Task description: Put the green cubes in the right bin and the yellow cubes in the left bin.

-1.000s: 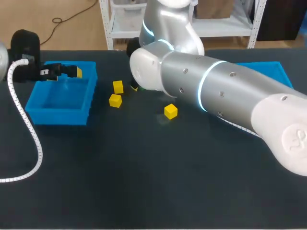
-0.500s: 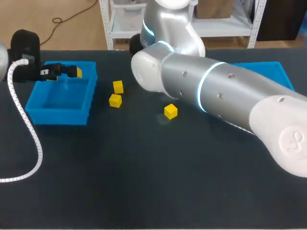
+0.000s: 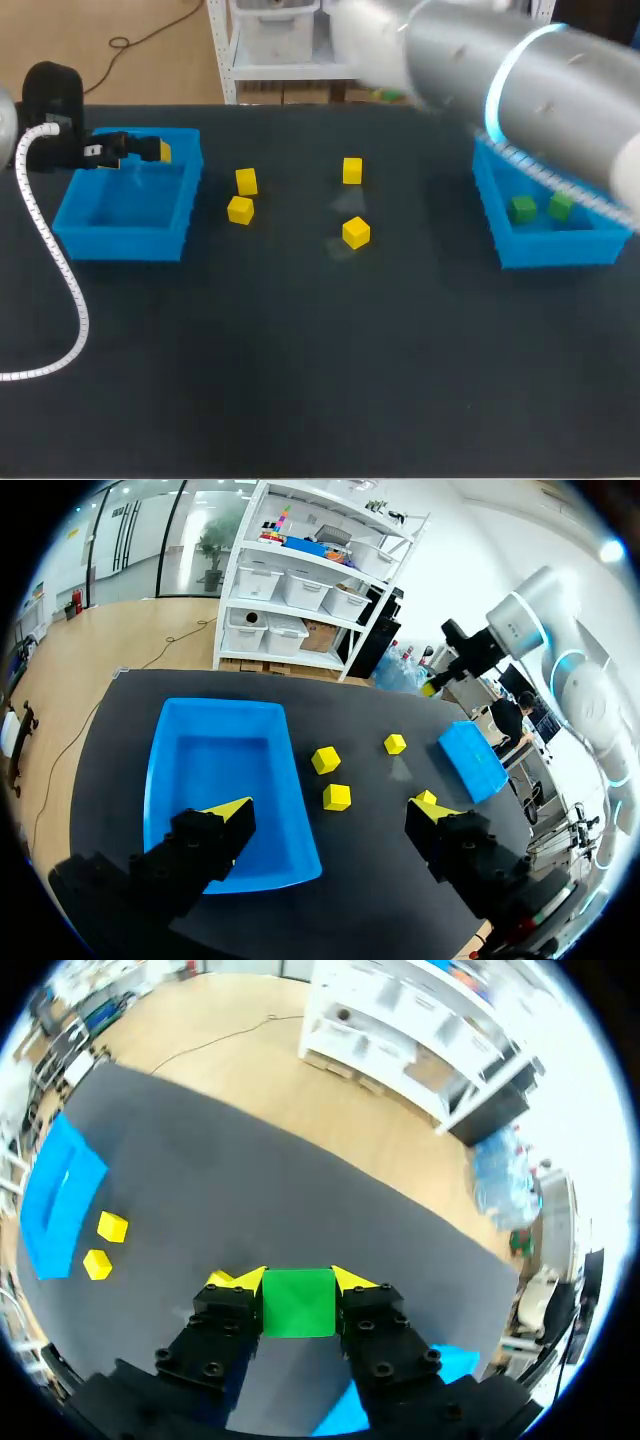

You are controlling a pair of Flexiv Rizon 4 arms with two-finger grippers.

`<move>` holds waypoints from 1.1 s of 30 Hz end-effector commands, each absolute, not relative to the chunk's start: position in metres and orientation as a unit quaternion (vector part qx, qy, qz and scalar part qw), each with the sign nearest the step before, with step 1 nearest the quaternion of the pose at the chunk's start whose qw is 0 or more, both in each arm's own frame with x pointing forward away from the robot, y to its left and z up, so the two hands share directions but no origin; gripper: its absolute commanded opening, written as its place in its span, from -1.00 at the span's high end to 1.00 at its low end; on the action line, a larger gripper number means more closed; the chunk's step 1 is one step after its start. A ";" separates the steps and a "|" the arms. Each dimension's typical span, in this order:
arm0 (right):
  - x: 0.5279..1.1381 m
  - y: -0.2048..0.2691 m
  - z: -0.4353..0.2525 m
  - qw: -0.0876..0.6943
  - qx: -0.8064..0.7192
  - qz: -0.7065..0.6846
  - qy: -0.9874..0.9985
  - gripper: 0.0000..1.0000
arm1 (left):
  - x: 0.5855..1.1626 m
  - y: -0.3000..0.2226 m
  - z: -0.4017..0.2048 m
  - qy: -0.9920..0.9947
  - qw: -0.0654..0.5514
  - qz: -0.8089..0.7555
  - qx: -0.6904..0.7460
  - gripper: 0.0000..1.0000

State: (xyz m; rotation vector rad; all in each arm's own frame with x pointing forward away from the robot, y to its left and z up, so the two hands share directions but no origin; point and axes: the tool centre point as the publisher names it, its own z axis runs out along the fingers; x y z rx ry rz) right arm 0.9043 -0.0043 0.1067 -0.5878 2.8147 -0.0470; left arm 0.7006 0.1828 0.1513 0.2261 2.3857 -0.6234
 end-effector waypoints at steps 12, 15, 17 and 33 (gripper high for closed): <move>0.784 -0.192 0.085 0.210 -0.021 0.076 0.975 1.00 | 0.700 0.185 0.150 0.908 0.329 -0.242 0.088 -1.00; 0.771 -0.205 0.073 0.198 -0.002 0.080 0.977 1.00 | 0.700 0.185 0.150 0.908 0.329 -0.242 0.088 -1.00; 0.763 -0.208 0.065 0.190 0.007 0.079 0.979 1.00 | 0.700 0.185 0.150 0.908 0.329 -0.242 0.088 -1.00; 0.766 -0.190 0.042 0.185 -0.021 0.049 0.981 -1.00 | 0.700 0.185 0.150 0.908 0.329 -0.242 0.088 -1.00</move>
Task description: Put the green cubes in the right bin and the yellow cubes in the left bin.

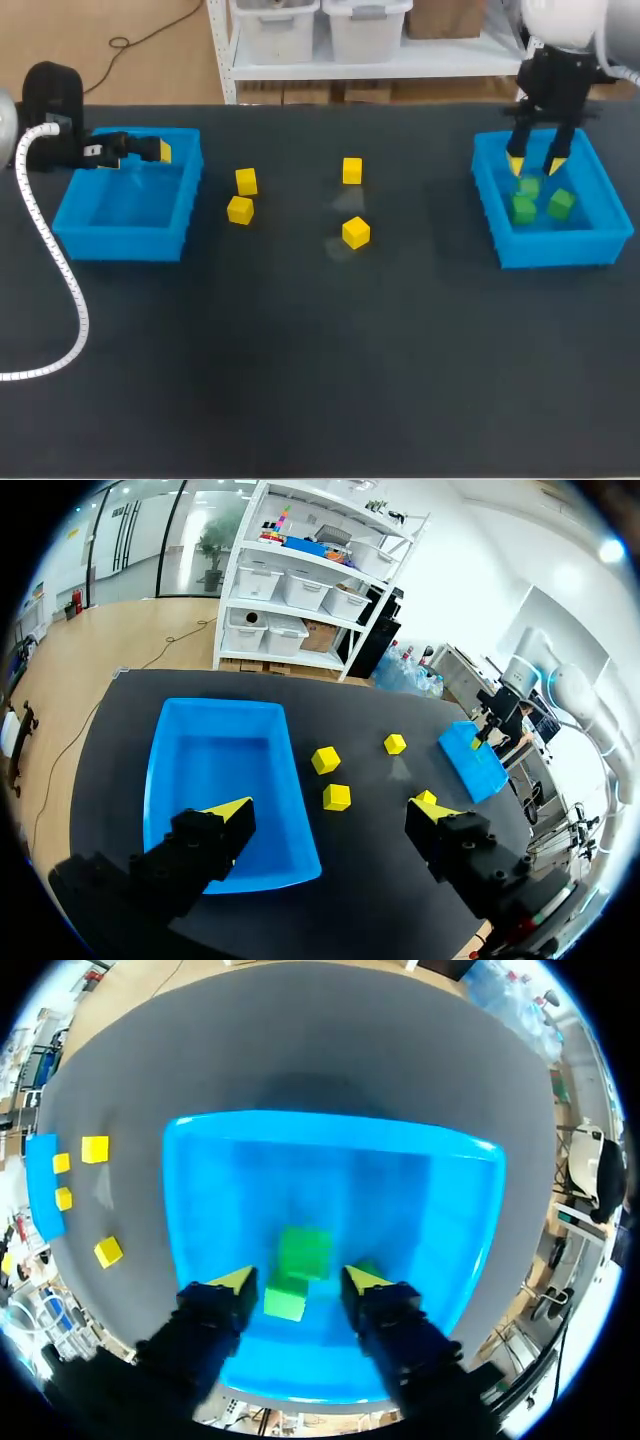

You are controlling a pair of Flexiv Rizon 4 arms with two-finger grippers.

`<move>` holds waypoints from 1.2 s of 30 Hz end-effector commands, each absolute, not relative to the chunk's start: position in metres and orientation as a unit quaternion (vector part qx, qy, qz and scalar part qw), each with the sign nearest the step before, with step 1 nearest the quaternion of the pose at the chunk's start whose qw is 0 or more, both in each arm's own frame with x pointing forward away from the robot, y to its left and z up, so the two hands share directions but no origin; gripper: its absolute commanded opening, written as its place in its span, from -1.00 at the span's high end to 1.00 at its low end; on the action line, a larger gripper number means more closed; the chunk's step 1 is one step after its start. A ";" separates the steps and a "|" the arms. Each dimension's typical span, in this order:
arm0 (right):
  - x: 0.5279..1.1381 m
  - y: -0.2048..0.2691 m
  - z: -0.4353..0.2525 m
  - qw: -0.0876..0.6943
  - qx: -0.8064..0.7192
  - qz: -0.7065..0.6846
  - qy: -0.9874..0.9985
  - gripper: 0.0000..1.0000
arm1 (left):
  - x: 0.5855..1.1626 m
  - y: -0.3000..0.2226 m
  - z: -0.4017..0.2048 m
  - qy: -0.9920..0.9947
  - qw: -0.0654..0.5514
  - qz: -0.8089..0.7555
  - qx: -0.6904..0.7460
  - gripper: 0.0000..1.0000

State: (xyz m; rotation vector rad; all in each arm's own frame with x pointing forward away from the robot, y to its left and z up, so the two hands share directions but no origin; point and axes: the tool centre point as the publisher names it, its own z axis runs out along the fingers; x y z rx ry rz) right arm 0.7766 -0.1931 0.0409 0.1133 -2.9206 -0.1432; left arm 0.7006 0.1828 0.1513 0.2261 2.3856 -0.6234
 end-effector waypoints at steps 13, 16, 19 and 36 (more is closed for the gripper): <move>0.766 -0.190 0.042 -0.185 0.021 -0.049 -0.981 -1.00 | 0.700 0.185 0.150 0.908 0.329 -0.242 0.088 -1.00; 0.766 -0.190 0.042 -0.185 0.021 -0.049 -0.981 -1.00 | 0.700 0.185 0.150 0.908 0.329 -0.242 0.088 -1.00; 0.766 -0.190 0.042 -0.185 0.021 -0.049 -0.981 -1.00 | 0.700 0.185 0.150 0.908 0.329 -0.242 0.088 -1.00; 0.766 -0.190 0.042 -0.185 0.021 -0.049 -0.981 -1.00 | 0.718 0.161 0.148 0.926 0.287 -0.201 0.145 -1.00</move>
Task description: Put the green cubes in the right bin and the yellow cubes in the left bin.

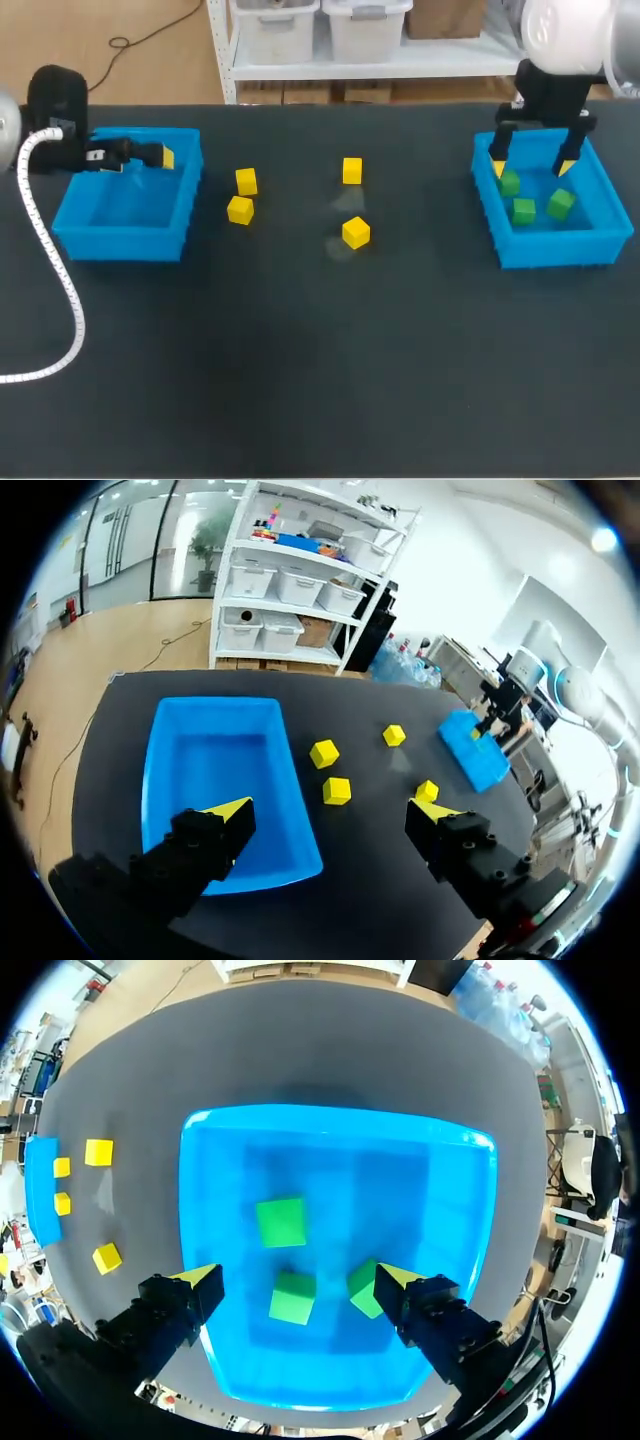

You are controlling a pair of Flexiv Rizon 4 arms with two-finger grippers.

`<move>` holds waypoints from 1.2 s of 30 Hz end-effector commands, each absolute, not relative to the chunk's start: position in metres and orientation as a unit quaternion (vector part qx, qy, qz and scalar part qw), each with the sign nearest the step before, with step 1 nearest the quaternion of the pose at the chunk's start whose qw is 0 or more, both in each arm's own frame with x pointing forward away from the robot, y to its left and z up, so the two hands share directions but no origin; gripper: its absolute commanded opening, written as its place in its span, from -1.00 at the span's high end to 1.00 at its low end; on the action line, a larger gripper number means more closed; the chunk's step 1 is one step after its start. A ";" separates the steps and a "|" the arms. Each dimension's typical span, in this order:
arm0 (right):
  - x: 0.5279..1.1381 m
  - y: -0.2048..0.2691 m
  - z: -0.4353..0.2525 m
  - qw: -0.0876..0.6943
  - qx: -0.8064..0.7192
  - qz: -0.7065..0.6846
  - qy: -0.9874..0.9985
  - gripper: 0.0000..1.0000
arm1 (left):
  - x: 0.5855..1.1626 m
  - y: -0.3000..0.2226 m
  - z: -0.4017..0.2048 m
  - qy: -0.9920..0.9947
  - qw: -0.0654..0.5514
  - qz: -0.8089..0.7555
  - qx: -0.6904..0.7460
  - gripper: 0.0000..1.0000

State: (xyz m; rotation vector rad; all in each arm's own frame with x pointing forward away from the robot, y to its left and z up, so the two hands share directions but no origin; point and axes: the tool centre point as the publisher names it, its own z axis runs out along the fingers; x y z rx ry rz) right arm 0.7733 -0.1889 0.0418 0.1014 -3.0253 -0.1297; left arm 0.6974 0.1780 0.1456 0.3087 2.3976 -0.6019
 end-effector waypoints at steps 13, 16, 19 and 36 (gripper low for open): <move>0.766 -0.190 0.042 -0.185 0.021 -0.049 -0.981 -1.00 | 0.752 0.095 0.110 0.945 0.196 -0.164 0.206 -1.00; 0.766 -0.190 0.042 -0.185 0.021 -0.049 -0.981 -1.00 | 0.756 0.085 0.095 0.949 0.176 -0.153 0.211 -1.00; 0.766 -0.190 0.042 -0.185 0.021 -0.049 -0.981 -1.00 | 0.760 0.076 0.082 0.953 0.162 -0.130 0.222 -1.00; 0.766 -0.190 0.042 -0.185 0.021 -0.049 -0.981 -1.00 | 0.766 0.065 0.036 0.963 0.078 -0.060 0.251 -1.00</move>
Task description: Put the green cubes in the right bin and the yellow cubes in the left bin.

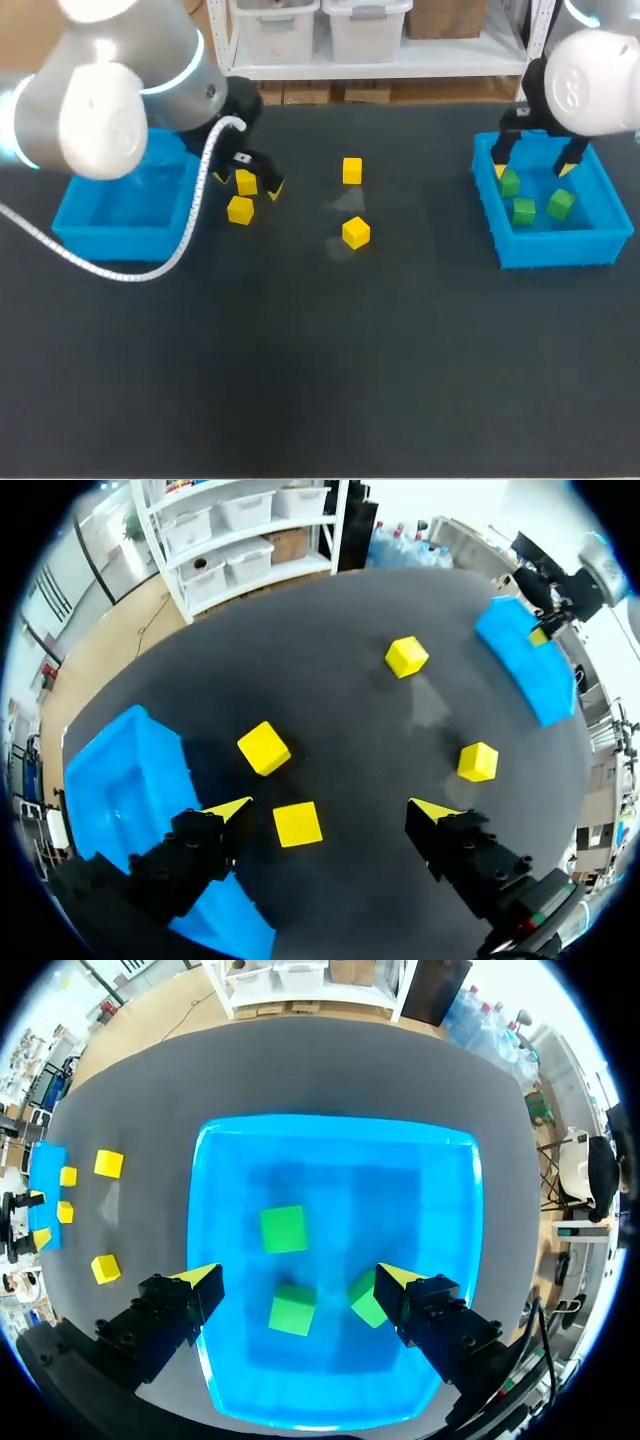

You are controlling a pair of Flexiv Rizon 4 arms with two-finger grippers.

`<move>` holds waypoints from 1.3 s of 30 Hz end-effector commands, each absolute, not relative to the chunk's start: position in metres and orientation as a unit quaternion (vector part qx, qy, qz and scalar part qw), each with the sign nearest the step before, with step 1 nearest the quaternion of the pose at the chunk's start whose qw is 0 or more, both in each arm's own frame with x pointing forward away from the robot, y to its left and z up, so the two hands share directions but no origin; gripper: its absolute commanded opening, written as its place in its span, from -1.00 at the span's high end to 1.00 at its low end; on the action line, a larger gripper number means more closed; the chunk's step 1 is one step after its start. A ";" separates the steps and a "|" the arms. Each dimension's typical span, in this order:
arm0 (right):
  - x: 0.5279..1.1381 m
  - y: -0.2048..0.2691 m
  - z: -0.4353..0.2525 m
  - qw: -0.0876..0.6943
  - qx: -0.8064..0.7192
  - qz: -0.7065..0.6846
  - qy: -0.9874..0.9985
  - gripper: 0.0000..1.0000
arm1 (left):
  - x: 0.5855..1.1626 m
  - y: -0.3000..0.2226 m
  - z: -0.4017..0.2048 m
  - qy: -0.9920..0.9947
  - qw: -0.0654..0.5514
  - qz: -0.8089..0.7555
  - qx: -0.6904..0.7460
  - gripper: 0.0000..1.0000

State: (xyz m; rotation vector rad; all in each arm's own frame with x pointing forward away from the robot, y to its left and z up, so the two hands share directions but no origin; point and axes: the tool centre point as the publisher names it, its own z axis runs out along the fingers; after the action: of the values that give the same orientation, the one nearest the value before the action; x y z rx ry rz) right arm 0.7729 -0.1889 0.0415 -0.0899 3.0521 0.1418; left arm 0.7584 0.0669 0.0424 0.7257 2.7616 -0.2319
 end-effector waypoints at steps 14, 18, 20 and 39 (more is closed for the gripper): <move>0.766 -0.190 0.042 0.185 -0.021 0.049 0.981 -1.00 | 0.761 0.078 0.012 0.968 0.032 -0.045 0.246 -1.00; 0.766 -0.190 0.042 0.185 -0.021 0.049 0.981 -1.00 | 0.758 0.082 0.004 0.969 0.022 -0.042 0.241 -1.00; 0.766 -0.190 0.042 0.185 -0.021 0.049 0.981 -1.00 | 0.757 0.084 0.000 0.971 0.020 -0.041 0.237 -1.00; 0.766 -0.190 0.042 0.185 -0.021 0.049 0.981 -1.00 | 0.757 0.083 -0.014 0.970 0.017 -0.020 0.242 1.00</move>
State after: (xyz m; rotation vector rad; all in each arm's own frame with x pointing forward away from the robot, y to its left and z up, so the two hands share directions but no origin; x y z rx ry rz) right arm 0.7714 -0.1891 0.0417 -0.0694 2.8248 0.1441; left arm 0.7563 0.0827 -0.0141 0.7381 3.0105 -0.0626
